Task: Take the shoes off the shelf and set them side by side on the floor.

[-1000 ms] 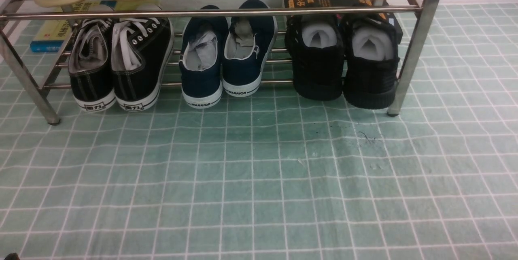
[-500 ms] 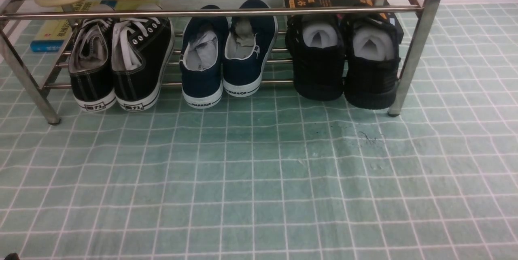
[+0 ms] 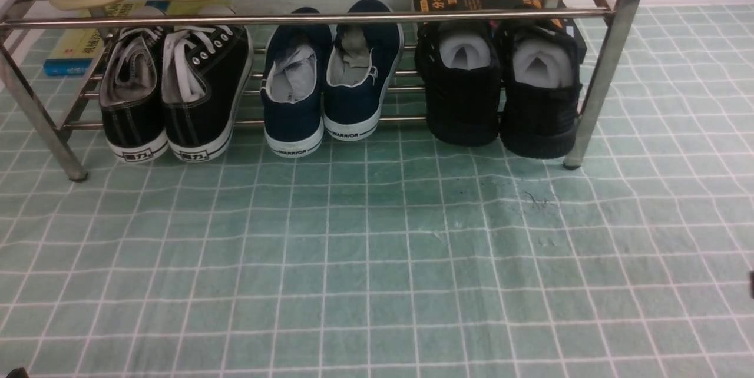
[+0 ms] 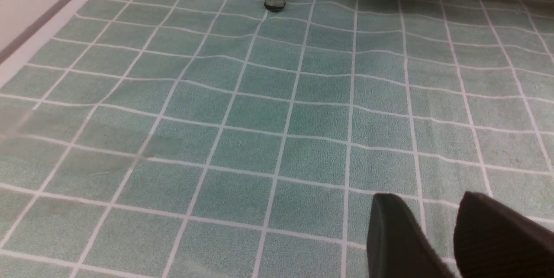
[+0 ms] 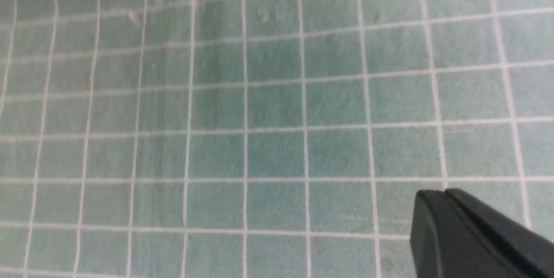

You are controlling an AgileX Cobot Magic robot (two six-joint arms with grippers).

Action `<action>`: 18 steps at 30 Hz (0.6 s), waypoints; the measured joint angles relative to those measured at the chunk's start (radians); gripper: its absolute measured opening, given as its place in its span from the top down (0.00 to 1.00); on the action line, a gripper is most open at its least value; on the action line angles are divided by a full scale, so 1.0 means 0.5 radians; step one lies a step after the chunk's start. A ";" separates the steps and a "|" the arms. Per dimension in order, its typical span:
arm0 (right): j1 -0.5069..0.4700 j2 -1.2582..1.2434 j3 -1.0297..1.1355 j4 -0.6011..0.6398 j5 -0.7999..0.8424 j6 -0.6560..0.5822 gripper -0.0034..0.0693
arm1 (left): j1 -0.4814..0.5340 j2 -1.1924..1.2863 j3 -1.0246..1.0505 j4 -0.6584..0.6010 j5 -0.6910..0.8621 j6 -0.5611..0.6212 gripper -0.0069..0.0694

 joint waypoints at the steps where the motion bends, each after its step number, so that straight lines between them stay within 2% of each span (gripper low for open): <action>1: 0.002 0.123 -0.054 0.082 0.035 -0.090 0.96 | 0.000 0.000 0.000 0.000 0.000 0.000 0.60; 4: 0.086 0.467 -0.302 0.431 0.169 -0.440 0.90 | 0.000 0.000 0.000 0.000 0.000 0.000 0.60; 7: 0.260 0.759 -0.567 0.595 0.215 -0.656 0.75 | 0.000 0.000 0.000 0.000 0.000 0.000 0.60; 10: 0.375 0.876 -0.725 0.594 0.205 -0.704 0.65 | 0.000 0.000 0.000 0.000 0.000 0.000 0.60; 11: 0.462 0.970 -0.846 0.569 0.185 -0.716 0.56 | 0.000 0.000 0.000 0.000 0.000 0.000 0.60; 14: 0.614 1.152 -1.081 0.481 0.116 -0.666 0.42 | 0.000 0.000 0.000 0.000 0.000 0.000 0.60; 17: 0.724 1.320 -1.350 0.334 0.035 -0.569 0.31 | 0.000 0.000 0.000 0.000 0.000 0.000 0.60; 18: 0.734 1.330 -1.387 0.309 0.029 -0.563 0.30 | 0.000 0.000 0.000 0.000 0.000 0.000 0.60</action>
